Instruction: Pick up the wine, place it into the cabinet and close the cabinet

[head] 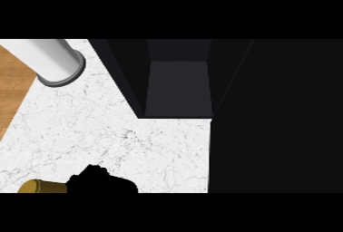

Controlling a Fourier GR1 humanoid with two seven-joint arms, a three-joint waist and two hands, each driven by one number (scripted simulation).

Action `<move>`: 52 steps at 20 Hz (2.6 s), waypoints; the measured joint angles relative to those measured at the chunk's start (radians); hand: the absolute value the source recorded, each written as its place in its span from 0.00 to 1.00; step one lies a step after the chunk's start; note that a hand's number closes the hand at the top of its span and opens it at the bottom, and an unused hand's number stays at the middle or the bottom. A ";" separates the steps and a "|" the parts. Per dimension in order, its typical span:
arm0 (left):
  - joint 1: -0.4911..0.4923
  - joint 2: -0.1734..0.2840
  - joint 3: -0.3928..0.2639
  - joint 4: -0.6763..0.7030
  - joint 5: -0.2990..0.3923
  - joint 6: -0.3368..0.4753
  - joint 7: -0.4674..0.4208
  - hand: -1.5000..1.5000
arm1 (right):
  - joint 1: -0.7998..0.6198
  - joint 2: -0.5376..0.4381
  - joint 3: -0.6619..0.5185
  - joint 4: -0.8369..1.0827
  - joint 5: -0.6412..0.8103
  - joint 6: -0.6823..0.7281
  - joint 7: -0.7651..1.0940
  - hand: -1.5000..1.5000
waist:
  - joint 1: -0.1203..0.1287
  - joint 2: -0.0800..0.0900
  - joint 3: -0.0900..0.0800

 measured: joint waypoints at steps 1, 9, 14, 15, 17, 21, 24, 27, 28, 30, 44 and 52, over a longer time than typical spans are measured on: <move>0.022 -0.003 -0.014 -0.058 0.005 0.013 0.033 1.00 | 0.002 -0.002 -0.001 -0.003 -0.003 0.001 0.003 0.00 | 0.000 0.000 0.000; 0.005 -0.022 -0.101 -0.306 0.035 0.168 0.213 1.00 | 0.011 -0.006 -0.014 0.017 -0.013 0.020 -0.019 0.00 | -0.003 0.001 -0.001; -0.106 -0.025 -0.164 -0.380 0.041 0.332 0.318 1.00 | 0.015 0.002 -0.012 0.031 0.002 0.021 -0.038 0.00 | -0.005 0.001 -0.001; -0.126 -0.025 -0.174 -0.380 0.041 0.360 0.329 1.00 | 0.019 0.003 -0.013 0.028 -0.001 0.022 -0.036 0.00 | -0.006 0.001 -0.001; -0.170 -0.026 -0.171 -0.381 0.046 0.385 0.369 1.00 | 0.021 0.009 -0.002 0.021 0.003 0.017 -0.030 0.00 | -0.006 0.001 -0.001; -0.304 -0.026 -0.184 -0.332 0.040 0.480 0.404 1.00 | -0.008 0.003 -0.011 0.040 -0.003 0.007 -0.020 0.00 | -0.008 0.002 -0.001; -0.393 -0.026 -0.220 -0.302 0.032 0.574 0.411 1.00 | -0.006 0.002 -0.012 0.035 -0.007 0.006 -0.015 0.00 | -0.009 0.002 -0.001; -0.462 -0.027 -0.205 -0.251 0.012 0.600 0.410 1.00 | 0.004 0.007 0.003 0.028 0.015 0.008 -0.021 0.00 | -0.009 0.002 -0.001; -0.472 -0.027 -0.206 -0.224 -0.001 0.601 0.399 1.00 | -0.005 0.003 -0.005 0.032 0.009 0.006 -0.015 0.00 | -0.009 0.002 -0.001; -0.520 -0.027 -0.254 -0.189 -0.015 0.669 0.394 1.00 | -0.013 0.002 -0.005 0.044 0.013 0.006 -0.019 0.00 | -0.010 0.002 -0.001; -0.750 -0.027 -0.349 0.177 0.092 0.828 0.262 1.00 | -0.004 -0.016 -0.027 0.052 -0.015 0.031 -0.036 0.00 | -0.015 0.003 -0.001; -0.771 -0.027 -0.378 0.311 0.179 0.841 0.169 1.00 | -0.009 -0.012 -0.037 0.069 -0.011 0.034 -0.057 0.00 | -0.014 0.003 -0.001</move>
